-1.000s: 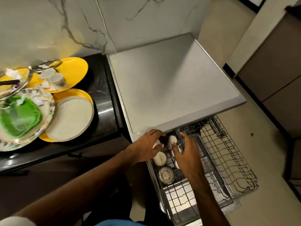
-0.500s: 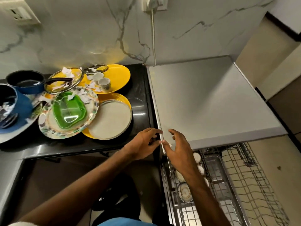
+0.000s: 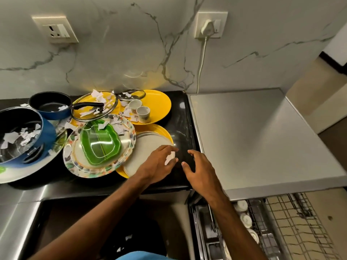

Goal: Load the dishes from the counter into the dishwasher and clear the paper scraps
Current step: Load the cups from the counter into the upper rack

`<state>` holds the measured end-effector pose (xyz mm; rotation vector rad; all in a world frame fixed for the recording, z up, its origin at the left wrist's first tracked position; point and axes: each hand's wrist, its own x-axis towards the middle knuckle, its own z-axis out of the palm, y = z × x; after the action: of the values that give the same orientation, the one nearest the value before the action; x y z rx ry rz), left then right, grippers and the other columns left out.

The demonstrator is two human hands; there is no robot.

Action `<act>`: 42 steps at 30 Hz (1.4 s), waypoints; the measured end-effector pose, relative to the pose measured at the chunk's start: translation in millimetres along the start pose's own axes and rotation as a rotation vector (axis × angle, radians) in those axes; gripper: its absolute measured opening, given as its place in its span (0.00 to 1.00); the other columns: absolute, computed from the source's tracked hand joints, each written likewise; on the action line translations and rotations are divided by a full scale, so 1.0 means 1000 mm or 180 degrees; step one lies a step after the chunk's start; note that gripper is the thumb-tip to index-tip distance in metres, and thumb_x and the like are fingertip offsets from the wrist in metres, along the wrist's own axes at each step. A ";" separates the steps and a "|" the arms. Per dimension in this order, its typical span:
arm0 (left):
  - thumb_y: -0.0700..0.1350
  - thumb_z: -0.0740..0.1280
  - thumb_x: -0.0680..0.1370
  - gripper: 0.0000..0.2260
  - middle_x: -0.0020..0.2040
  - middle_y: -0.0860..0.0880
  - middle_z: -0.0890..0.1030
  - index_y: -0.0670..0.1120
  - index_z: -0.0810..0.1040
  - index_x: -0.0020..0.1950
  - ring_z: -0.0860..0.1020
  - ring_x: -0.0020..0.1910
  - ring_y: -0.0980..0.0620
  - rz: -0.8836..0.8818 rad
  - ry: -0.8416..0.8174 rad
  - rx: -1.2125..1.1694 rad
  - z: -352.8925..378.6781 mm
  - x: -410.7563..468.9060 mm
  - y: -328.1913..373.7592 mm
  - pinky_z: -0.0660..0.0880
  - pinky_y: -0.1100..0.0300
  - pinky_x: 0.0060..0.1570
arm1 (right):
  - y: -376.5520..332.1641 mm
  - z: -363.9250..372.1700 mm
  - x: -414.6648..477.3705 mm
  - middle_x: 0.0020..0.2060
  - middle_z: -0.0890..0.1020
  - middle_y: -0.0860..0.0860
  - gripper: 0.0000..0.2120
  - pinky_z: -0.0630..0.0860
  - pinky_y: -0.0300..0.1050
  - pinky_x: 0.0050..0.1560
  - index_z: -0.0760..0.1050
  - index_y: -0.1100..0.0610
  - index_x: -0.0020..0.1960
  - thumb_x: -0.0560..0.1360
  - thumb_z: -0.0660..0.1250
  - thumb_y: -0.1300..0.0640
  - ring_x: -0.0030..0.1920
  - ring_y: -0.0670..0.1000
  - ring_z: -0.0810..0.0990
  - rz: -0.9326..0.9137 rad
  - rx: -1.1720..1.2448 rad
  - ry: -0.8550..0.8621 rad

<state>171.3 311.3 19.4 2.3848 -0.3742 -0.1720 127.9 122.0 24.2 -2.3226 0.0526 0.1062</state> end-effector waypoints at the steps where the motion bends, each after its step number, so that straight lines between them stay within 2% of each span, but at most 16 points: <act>1: 0.50 0.68 0.81 0.18 0.70 0.51 0.75 0.51 0.76 0.70 0.76 0.66 0.52 -0.0015 0.0025 0.0121 -0.005 0.005 -0.008 0.75 0.53 0.65 | -0.005 0.004 0.006 0.75 0.71 0.47 0.27 0.73 0.49 0.71 0.65 0.49 0.77 0.81 0.66 0.44 0.74 0.49 0.71 0.0003 -0.0019 -0.0006; 5: 0.52 0.67 0.81 0.19 0.77 0.48 0.68 0.50 0.75 0.71 0.69 0.73 0.47 -0.0225 0.0059 0.0534 -0.029 0.031 -0.033 0.69 0.50 0.72 | -0.022 0.017 0.027 0.75 0.70 0.48 0.28 0.73 0.49 0.70 0.65 0.49 0.78 0.81 0.67 0.44 0.74 0.50 0.70 0.0007 -0.0113 -0.0017; 9: 0.51 0.67 0.82 0.20 0.79 0.47 0.63 0.48 0.74 0.72 0.68 0.74 0.43 -0.0375 0.0098 0.0743 -0.052 0.057 -0.047 0.70 0.46 0.70 | -0.039 0.031 0.050 0.72 0.72 0.48 0.26 0.72 0.44 0.64 0.66 0.49 0.76 0.81 0.67 0.44 0.71 0.51 0.72 -0.0024 -0.0213 -0.0021; 13: 0.51 0.68 0.81 0.21 0.81 0.46 0.58 0.47 0.72 0.73 0.71 0.73 0.41 -0.0548 0.0019 0.0907 -0.062 0.082 -0.063 0.74 0.46 0.65 | -0.054 0.045 0.068 0.71 0.73 0.49 0.27 0.75 0.49 0.64 0.66 0.49 0.76 0.81 0.67 0.43 0.69 0.52 0.73 -0.0021 -0.0227 -0.0027; 17: 0.50 0.69 0.81 0.22 0.81 0.44 0.57 0.44 0.72 0.72 0.74 0.70 0.39 -0.0569 -0.0056 0.1047 -0.070 0.104 -0.080 0.77 0.44 0.62 | -0.066 0.056 0.078 0.71 0.73 0.48 0.26 0.75 0.50 0.65 0.66 0.49 0.76 0.81 0.66 0.44 0.69 0.51 0.73 -0.0007 -0.0162 -0.0018; 22: 0.51 0.67 0.82 0.23 0.82 0.42 0.55 0.42 0.71 0.73 0.69 0.75 0.39 -0.0658 -0.0389 0.1228 -0.077 0.124 -0.091 0.74 0.44 0.66 | -0.068 0.061 0.083 0.72 0.72 0.48 0.25 0.75 0.50 0.65 0.66 0.48 0.76 0.81 0.66 0.44 0.69 0.51 0.73 0.0056 -0.0127 0.0018; 24: 0.51 0.67 0.82 0.22 0.81 0.40 0.57 0.41 0.73 0.72 0.69 0.75 0.39 -0.0659 -0.0489 0.1263 -0.080 0.130 -0.094 0.73 0.45 0.67 | -0.066 0.061 0.084 0.71 0.73 0.47 0.25 0.76 0.51 0.65 0.67 0.48 0.76 0.81 0.66 0.43 0.68 0.51 0.74 0.0099 -0.0104 0.0044; 30: 0.48 0.68 0.81 0.18 0.72 0.39 0.70 0.36 0.78 0.66 0.78 0.61 0.40 -0.0569 -0.0317 0.1172 -0.083 0.141 -0.103 0.76 0.51 0.59 | -0.059 0.061 0.084 0.71 0.73 0.47 0.25 0.76 0.50 0.65 0.66 0.47 0.76 0.81 0.65 0.42 0.68 0.50 0.74 0.0173 -0.0044 0.0046; 34: 0.41 0.68 0.80 0.11 0.64 0.37 0.78 0.34 0.81 0.57 0.80 0.55 0.40 -0.0212 0.0013 0.1248 -0.083 0.137 -0.105 0.76 0.54 0.51 | -0.055 0.057 0.083 0.71 0.73 0.47 0.25 0.77 0.50 0.65 0.67 0.46 0.75 0.81 0.65 0.41 0.68 0.50 0.74 0.0216 -0.0039 0.0078; 40: 0.36 0.72 0.78 0.11 0.63 0.37 0.80 0.35 0.82 0.60 0.81 0.55 0.37 0.0630 0.0367 0.1217 -0.079 0.111 -0.073 0.80 0.49 0.50 | -0.045 0.047 0.077 0.69 0.75 0.45 0.23 0.77 0.46 0.63 0.69 0.46 0.73 0.81 0.67 0.42 0.66 0.47 0.76 0.0315 0.0149 0.0224; 42: 0.35 0.72 0.77 0.10 0.61 0.38 0.81 0.37 0.83 0.58 0.82 0.54 0.38 0.0867 0.0318 0.1136 -0.073 0.103 -0.056 0.81 0.49 0.51 | -0.040 0.042 0.075 0.68 0.76 0.44 0.23 0.77 0.41 0.61 0.70 0.46 0.73 0.80 0.69 0.43 0.64 0.44 0.77 0.0464 0.0485 0.0208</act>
<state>297.8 364.7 33.5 2.6430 -0.7269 0.1518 203.1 179.1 17.5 -2.1678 0.2545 0.0960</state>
